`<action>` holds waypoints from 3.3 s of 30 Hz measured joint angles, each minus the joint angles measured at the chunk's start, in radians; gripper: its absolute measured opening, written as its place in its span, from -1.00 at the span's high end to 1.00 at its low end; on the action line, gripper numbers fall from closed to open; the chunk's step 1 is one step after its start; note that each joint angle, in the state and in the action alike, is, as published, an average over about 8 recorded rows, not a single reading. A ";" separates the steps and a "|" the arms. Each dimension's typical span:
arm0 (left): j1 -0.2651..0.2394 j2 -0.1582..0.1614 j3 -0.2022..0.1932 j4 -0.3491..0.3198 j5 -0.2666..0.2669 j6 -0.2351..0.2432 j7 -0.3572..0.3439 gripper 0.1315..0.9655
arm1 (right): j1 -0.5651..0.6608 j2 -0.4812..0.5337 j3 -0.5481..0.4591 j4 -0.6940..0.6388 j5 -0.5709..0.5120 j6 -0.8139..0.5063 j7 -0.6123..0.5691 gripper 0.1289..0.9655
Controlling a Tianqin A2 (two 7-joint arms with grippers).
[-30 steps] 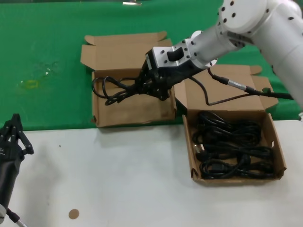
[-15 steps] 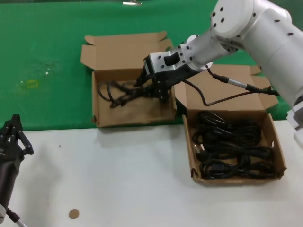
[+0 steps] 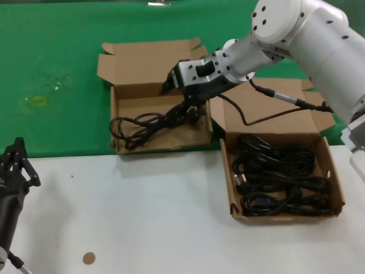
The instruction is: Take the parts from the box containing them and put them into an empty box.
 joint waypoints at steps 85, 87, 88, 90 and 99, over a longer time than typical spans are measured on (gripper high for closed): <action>0.000 0.000 0.000 0.000 0.000 0.000 0.000 -1.00 | -1.253 0.187 0.620 1.064 0.543 0.893 0.330 -1.00; 0.000 0.000 0.000 0.000 0.000 0.000 0.000 -1.00 | -1.285 0.190 0.636 1.089 0.557 0.917 0.337 -1.00; 0.000 0.000 0.000 0.000 0.000 0.000 0.000 -1.00 | -1.298 0.192 0.643 1.099 0.563 0.927 0.340 -1.00; 0.000 0.000 0.000 0.000 0.000 0.000 0.000 -1.00 | -1.319 0.194 0.653 1.115 0.572 0.942 0.345 -1.00; 0.000 0.000 0.000 0.000 0.000 0.000 0.000 -1.00 | -1.336 0.196 0.662 1.129 0.580 0.955 0.348 -1.00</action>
